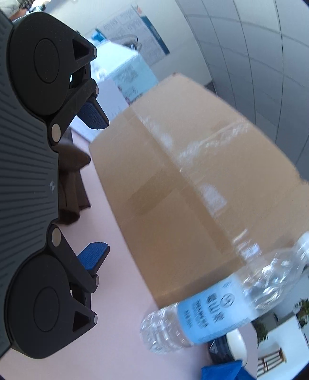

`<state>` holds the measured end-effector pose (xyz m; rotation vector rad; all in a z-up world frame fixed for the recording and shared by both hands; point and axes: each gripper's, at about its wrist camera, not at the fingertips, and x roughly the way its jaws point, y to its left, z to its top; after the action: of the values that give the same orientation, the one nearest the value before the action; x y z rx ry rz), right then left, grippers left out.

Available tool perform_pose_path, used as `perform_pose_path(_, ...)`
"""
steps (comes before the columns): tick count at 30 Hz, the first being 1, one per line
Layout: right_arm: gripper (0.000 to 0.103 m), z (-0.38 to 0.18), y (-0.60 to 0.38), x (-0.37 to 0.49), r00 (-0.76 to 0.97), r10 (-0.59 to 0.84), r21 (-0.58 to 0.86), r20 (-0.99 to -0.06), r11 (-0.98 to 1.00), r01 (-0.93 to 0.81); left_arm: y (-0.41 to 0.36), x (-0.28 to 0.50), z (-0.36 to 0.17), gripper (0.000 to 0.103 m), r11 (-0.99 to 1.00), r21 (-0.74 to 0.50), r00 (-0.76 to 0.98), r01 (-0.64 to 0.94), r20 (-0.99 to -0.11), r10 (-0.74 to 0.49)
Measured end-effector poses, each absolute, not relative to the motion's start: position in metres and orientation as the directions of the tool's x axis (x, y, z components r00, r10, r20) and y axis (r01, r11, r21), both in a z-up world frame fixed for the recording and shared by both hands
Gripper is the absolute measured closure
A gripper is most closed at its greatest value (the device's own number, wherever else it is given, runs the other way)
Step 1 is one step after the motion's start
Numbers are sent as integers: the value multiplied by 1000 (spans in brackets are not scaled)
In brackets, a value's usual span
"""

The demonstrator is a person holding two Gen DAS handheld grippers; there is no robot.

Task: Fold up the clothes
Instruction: 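Grasp the brown leather jacket edge with the left gripper and hold it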

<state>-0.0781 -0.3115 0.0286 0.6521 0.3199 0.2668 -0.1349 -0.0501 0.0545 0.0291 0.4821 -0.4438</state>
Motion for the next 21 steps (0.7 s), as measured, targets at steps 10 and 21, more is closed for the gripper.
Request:
perform_pose_path(10, 0, 28, -270, -65, 690, 679, 910, -251, 409, -71, 18, -138, 77, 98, 885, -334, 871, 324, -261, -417)
perform_pose_path(21, 0, 10, -248, -92, 681, 711, 980, -178, 65, 188, 30, -141, 82, 98, 884, -361, 891, 298, -227, -393)
